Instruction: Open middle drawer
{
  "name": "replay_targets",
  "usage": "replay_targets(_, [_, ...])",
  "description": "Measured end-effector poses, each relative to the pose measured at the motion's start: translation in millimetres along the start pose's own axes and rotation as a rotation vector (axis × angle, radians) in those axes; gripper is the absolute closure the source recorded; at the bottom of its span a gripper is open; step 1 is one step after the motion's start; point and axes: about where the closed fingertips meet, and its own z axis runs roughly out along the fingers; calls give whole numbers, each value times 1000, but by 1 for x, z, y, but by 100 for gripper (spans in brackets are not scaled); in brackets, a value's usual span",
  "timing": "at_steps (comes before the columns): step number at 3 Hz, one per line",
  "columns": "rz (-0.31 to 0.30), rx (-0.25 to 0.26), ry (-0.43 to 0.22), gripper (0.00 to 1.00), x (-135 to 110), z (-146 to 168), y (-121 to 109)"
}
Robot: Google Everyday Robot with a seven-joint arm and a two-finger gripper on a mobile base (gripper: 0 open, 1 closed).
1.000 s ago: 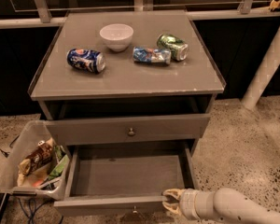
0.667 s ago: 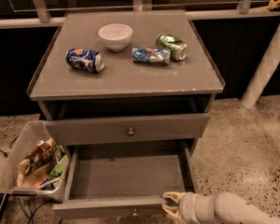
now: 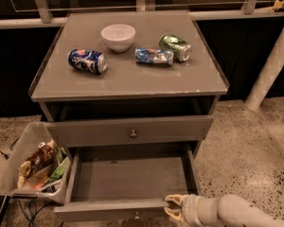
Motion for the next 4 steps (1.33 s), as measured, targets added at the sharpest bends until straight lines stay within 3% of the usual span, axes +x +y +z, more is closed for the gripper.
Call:
replay_targets(2, [0,0,0,12,0,0,0])
replay_targets(3, [0,0,0,0,0,0,0])
replay_targets(4, [0,0,0,0,0,0,0])
